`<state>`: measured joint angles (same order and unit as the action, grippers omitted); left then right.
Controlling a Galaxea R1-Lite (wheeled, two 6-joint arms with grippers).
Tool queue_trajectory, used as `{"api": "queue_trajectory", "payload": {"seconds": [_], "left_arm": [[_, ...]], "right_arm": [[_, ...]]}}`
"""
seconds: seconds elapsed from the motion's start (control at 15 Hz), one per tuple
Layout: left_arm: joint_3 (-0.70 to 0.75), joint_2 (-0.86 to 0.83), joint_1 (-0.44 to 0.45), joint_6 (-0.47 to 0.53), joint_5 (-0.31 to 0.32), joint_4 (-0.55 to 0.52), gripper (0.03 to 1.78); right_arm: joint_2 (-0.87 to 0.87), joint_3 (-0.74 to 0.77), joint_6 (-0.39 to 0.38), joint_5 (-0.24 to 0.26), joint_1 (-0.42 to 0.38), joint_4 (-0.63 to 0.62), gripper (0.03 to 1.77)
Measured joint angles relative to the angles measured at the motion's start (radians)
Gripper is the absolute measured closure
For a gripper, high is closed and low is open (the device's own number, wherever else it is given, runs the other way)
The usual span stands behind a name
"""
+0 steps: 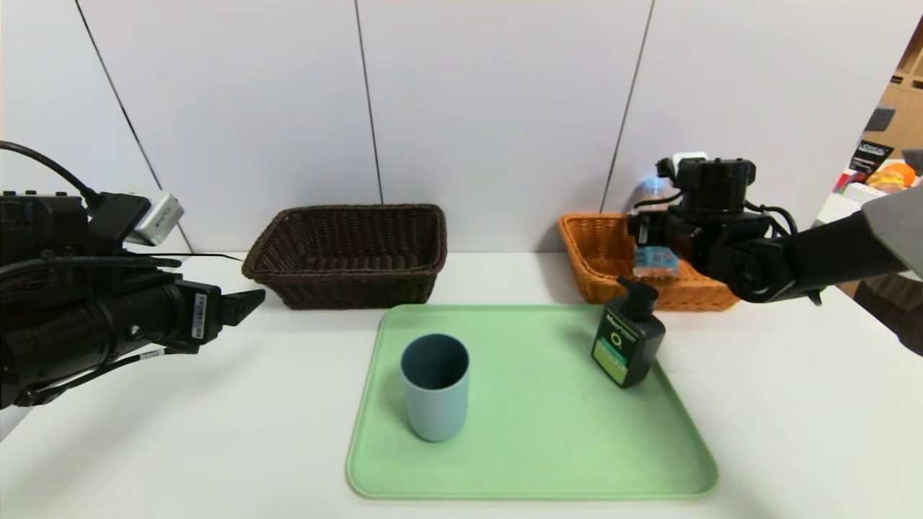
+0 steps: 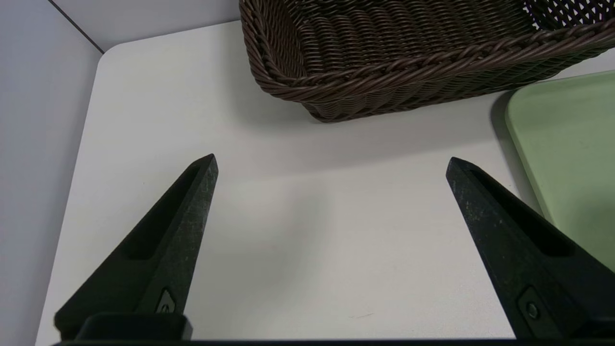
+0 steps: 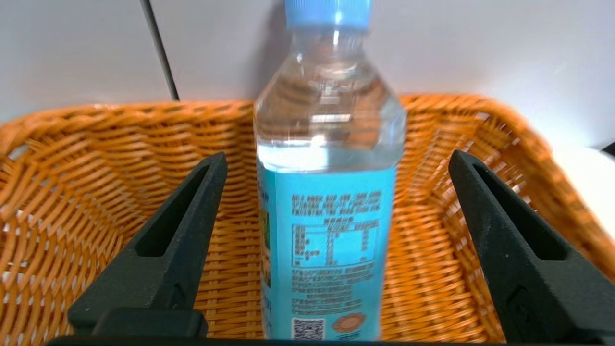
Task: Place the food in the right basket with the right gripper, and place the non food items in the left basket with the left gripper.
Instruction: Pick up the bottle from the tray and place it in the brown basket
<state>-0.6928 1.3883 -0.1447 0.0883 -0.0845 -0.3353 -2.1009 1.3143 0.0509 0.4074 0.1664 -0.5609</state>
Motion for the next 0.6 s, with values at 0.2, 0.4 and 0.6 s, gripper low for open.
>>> {"api": "queue_trajectory", "payload": {"seconds": [0.2, 0.4, 0.6], "left_arm": [[-0.003, -0.003, -0.003, 0.000, -0.001, 0.000, 0.12], [-0.003, -0.014, -0.004, 0.000, -0.003, 0.000, 0.12], [0.000, -0.036, -0.013, 0.001, -0.002, 0.001, 0.12]], "right_arm": [[0.086, 0.009, 0.057, 0.001, 0.000, 0.000, 0.16], [0.183, 0.009, 0.150, 0.024, -0.016, 0.001, 0.14], [0.283, -0.036, 0.209, 0.037, -0.030, 0.009, 0.12]]}}
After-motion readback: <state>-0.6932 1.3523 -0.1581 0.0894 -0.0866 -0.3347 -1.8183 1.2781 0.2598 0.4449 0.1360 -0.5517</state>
